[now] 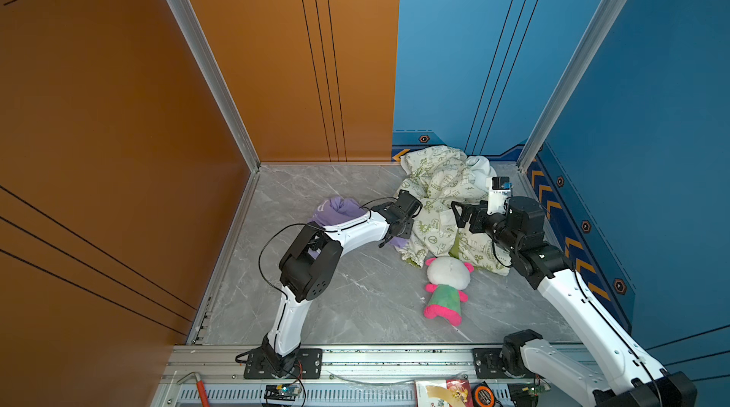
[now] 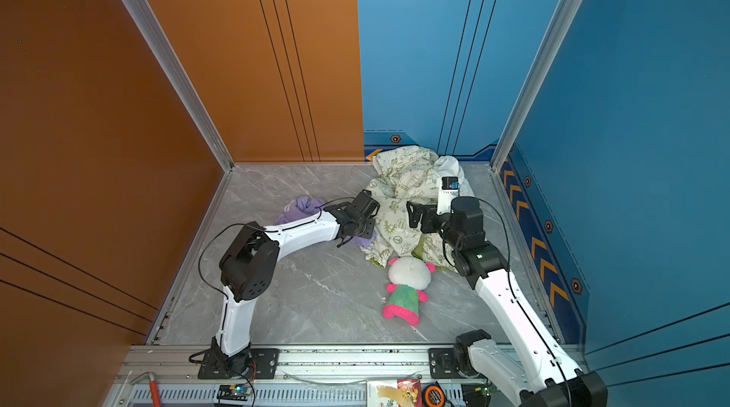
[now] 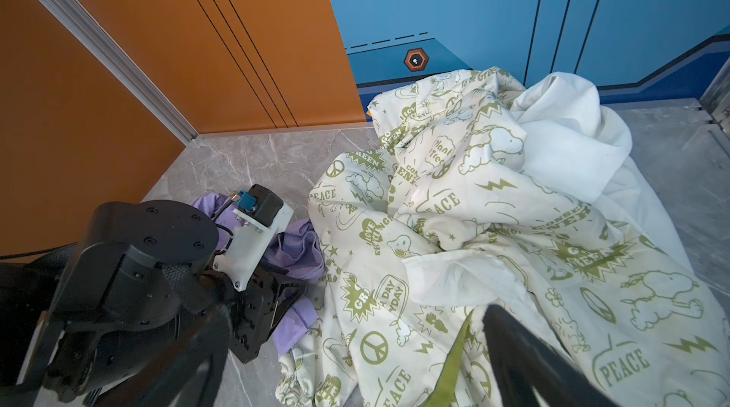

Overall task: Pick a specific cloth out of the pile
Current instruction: 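Grasp the purple T-shirt with the left gripper while the right gripper withdraws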

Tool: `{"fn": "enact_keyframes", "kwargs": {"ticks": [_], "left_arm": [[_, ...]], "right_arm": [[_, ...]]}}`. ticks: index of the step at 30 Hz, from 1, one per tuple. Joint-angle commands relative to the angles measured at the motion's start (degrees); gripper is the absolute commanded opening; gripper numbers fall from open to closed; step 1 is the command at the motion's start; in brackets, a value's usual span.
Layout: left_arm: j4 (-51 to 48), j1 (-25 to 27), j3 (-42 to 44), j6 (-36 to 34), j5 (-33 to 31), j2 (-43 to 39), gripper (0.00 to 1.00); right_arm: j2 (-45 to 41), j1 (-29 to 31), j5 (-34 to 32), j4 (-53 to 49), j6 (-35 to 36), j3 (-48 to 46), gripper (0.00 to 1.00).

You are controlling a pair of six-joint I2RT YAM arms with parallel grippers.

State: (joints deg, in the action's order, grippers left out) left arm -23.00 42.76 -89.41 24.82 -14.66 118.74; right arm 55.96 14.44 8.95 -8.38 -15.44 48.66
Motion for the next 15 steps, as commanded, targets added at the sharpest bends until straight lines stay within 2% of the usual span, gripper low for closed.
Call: {"fn": "enact_keyframes", "kwargs": {"ticks": [1, 8, 12, 15], "left_arm": [[-1.2, -1.7, 1.0, 1.0, -1.2, -2.1, 0.21], [-1.2, -6.4, 4.5, -3.0, -3.8, -11.3, 0.01], [-1.2, -12.0, 8.3, -6.2, -6.5, -18.3, 0.00], [-1.2, -18.5, 11.9, -6.9, -7.3, -23.5, 0.00]], "right_arm": [[-1.1, -0.6, 0.6, 1.3, -0.8, -0.7, 1.00], [-0.3, -0.8, 1.1, 2.8, -1.8, -1.3, 1.00], [0.4, -0.8, 1.4, 3.7, -2.3, -1.5, 1.00], [0.8, -0.8, 1.7, 4.7, -3.0, -1.8, 1.00]]}}
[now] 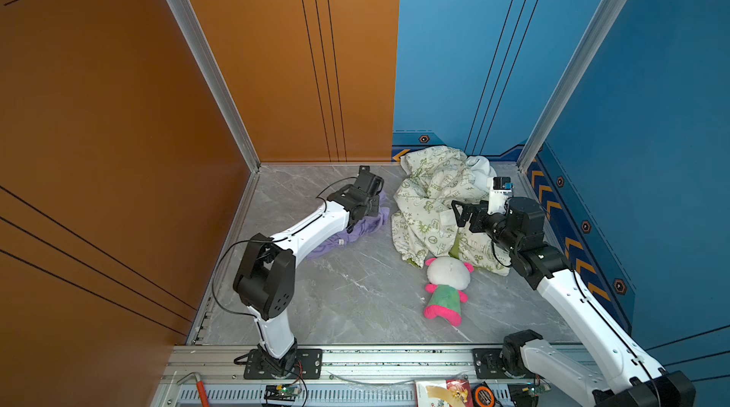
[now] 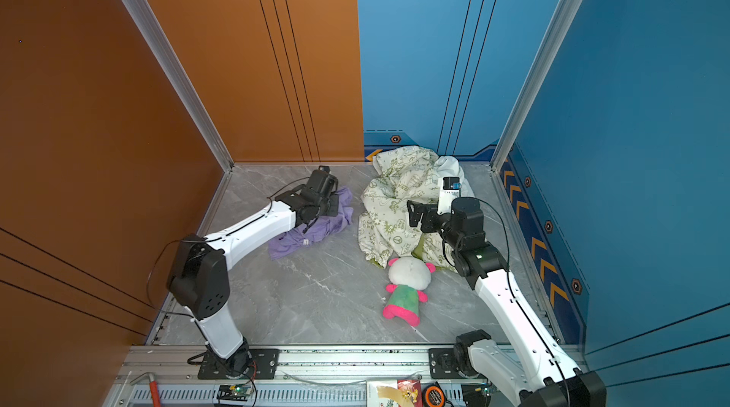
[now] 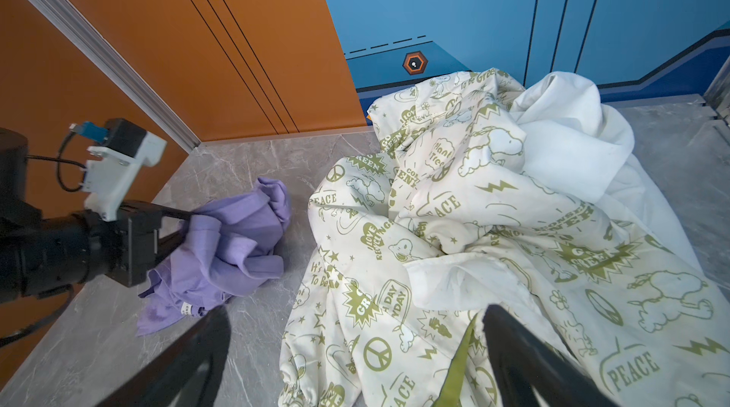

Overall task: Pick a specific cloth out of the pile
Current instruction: 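Drag the T-shirt with the left gripper toward the robot and release it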

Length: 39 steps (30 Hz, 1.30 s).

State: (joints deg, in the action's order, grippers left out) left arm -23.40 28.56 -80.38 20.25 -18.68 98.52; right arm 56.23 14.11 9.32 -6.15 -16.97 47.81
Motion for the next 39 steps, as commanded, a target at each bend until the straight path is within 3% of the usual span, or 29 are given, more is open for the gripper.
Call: {"fn": "enact_keyframes", "kwargs": {"ticks": [1, 6, 11, 22, 24, 29, 35, 37, 39], "left_arm": [[-0.8, -6.9, 3.9, -2.3, -3.1, -5.1, 0.00], [0.0, -19.0, 9.6, -1.7, -2.5, -12.2, 0.00], [0.8, -29.5, 16.6, 3.3, 1.2, -15.2, 0.00], [4.1, -42.8, 32.5, 16.9, 9.5, -19.1, 0.01], [4.1, -43.9, 34.1, 17.0, 10.1, -20.8, 0.16], [4.2, -44.9, 35.3, 15.4, 11.5, -28.1, 0.43], [5.1, -43.6, 32.5, 15.6, 16.4, -34.8, 0.92], [6.3, -42.0, 31.0, 15.5, 18.7, -34.1, 0.99], [7.2, -39.8, 28.8, 15.2, 20.9, -32.0, 0.98]], "right_arm": [[0.6, -0.5, 1.6, 2.9, -1.7, -1.0, 1.00], [1.5, -0.5, 2.4, 4.1, -2.7, -1.1, 1.00], [2.1, -0.4, 2.9, 5.1, -3.8, -1.3, 1.00], [3.0, -0.4, 4.1, 5.7, -4.6, -1.0, 1.00], [3.3, -0.4, 4.5, 6.0, -5.0, -0.9, 1.00], [4.1, -0.3, 5.2, 6.7, -5.7, -0.7, 1.00], [4.7, -0.1, 5.4, 7.6, -6.3, -0.8, 1.00], [4.9, -0.1, 5.5, 7.9, -6.6, -1.0, 1.00], [5.2, 0.1, 5.7, 8.0, -6.8, -0.9, 1.00]]}}
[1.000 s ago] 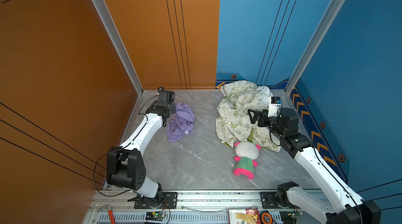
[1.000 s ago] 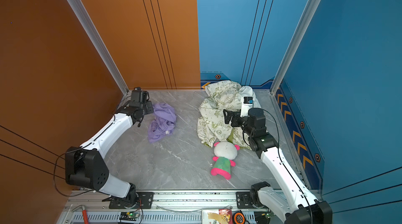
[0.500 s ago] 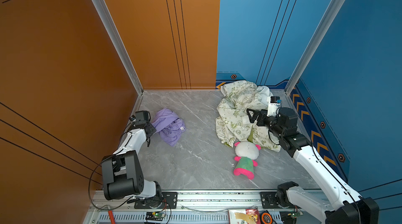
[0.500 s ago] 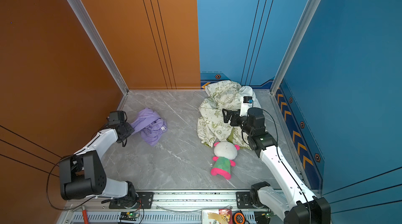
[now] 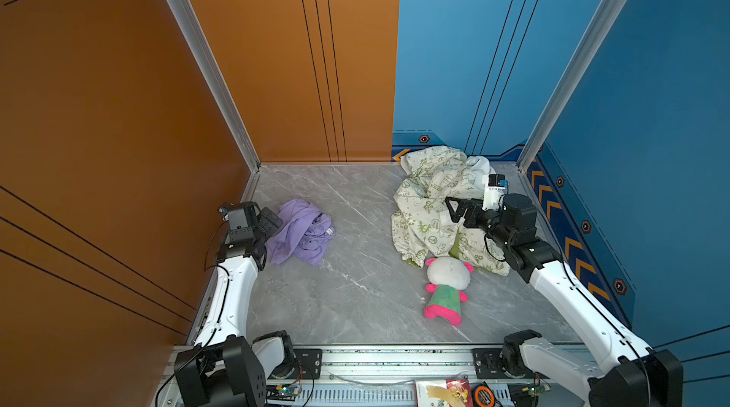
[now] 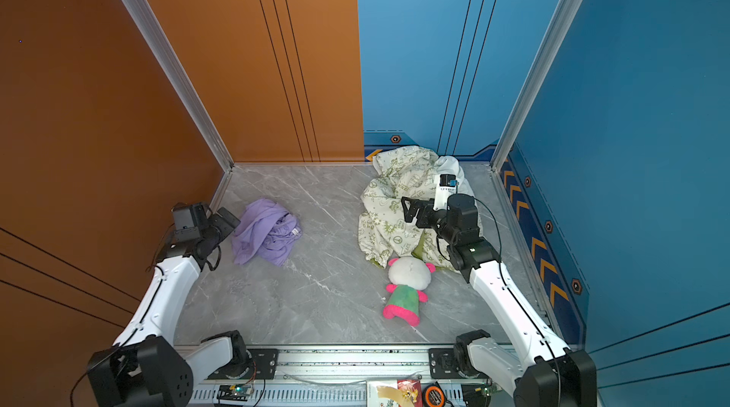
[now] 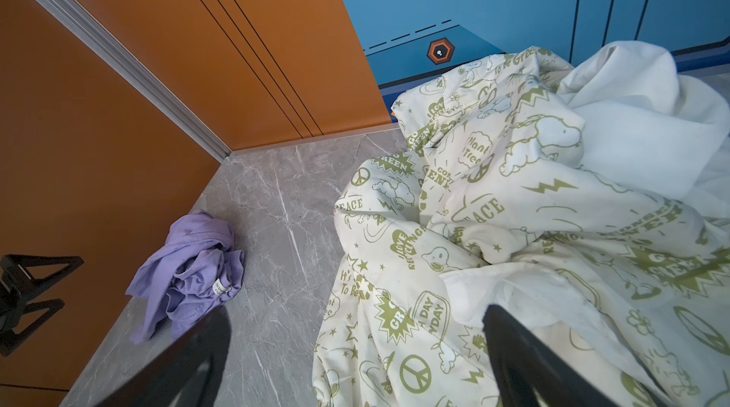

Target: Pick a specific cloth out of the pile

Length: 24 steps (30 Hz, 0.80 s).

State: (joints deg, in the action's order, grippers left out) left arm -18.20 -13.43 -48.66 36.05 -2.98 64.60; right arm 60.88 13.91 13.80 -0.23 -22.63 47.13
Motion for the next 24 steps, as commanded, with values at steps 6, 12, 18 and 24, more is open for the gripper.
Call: {"fn": "enact_keyframes", "kwargs": {"ticks": [6, 12, 18, 24], "left_arm": [[2.9, 7.3, -8.0, -0.6, 9.6, 12.7, 0.98], [5.8, 8.9, -7.6, 3.0, 13.8, 24.4, 0.98], [6.3, 10.2, -5.1, 3.9, 14.7, 31.2, 0.98], [6.4, 10.1, -4.1, 3.1, 14.0, 30.7, 0.98]], "right_arm": [[0.2, 0.3, 1.2, 1.4, -0.7, -0.1, 1.00], [-0.2, 0.3, 0.9, 0.3, 0.4, -0.2, 1.00], [0.8, 0.2, 0.9, 0.4, 0.6, -0.3, 1.00], [1.8, 0.2, 1.1, 0.8, 0.5, -0.1, 1.00]]}}
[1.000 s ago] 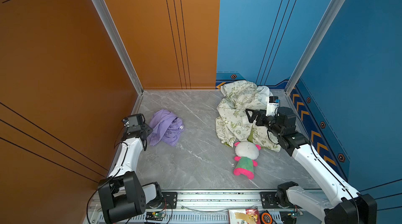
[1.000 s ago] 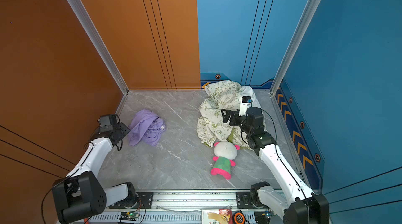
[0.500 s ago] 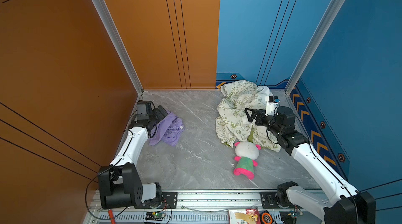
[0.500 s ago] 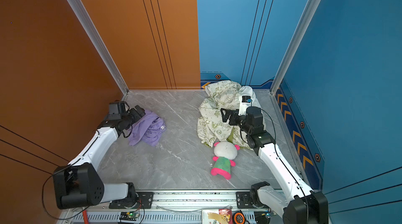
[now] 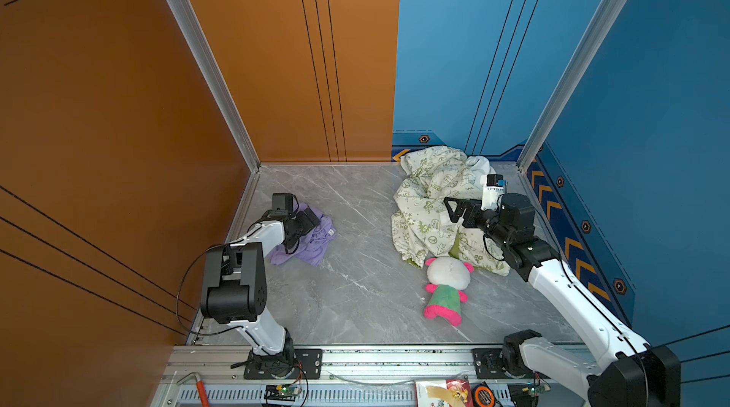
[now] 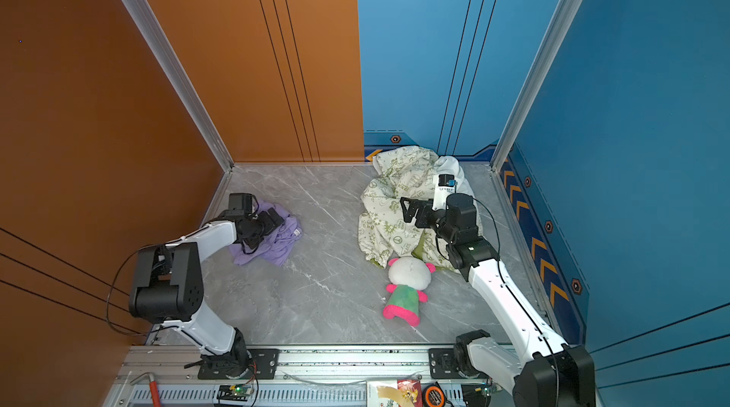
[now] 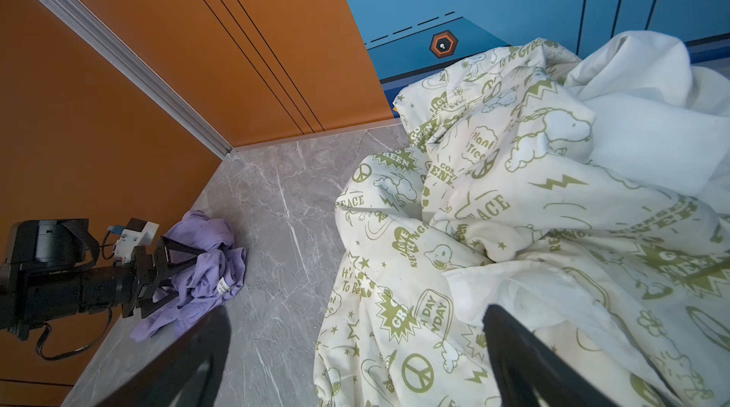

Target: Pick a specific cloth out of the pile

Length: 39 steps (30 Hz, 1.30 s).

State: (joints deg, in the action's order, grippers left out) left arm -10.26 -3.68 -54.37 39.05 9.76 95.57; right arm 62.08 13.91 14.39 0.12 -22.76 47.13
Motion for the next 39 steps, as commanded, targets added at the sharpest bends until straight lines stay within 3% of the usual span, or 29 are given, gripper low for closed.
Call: {"fn": "enact_keyframes", "kwargs": {"ticks": [1, 7, 13, 21, 28, 32, 39], "left_arm": [[-1.6, 0.3, 1.6, -0.1, 0.6, -1.2, 0.98], [-4.3, 0.9, 1.3, -5.8, -7.6, -12.7, 0.98], [-1.2, 2.3, 6.5, -15.7, -20.1, -27.9, 0.98], [24.6, 2.3, 27.0, -28.7, -21.2, -40.9, 0.98], [36.9, 2.0, 34.1, -30.2, -22.7, -35.5, 0.98], [42.6, 2.3, 34.8, -29.1, -26.8, -29.0, 0.98], [56.4, 4.2, 36.6, -32.3, -29.4, -19.1, 0.98]], "right_arm": [[0.7, 0.2, 0.5, 0.6, 0.5, -0.1, 1.00], [0.4, 0.1, -0.5, 0.5, 0.8, -0.2, 1.00], [-2.4, -0.5, -6.9, 1.0, 3.1, -3.0, 1.00], [-8.9, -4.6, -21.8, 9.9, 7.4, -16.1, 1.00], [-5.7, -7.7, -29.9, 20.5, 13.1, -25.5, 1.00], [-0.9, -8.2, -28.5, 28.1, 17.9, -28.7, 1.00], [9.0, -8.3, -25.4, 41.1, 19.1, -30.7, 1.00]]}}
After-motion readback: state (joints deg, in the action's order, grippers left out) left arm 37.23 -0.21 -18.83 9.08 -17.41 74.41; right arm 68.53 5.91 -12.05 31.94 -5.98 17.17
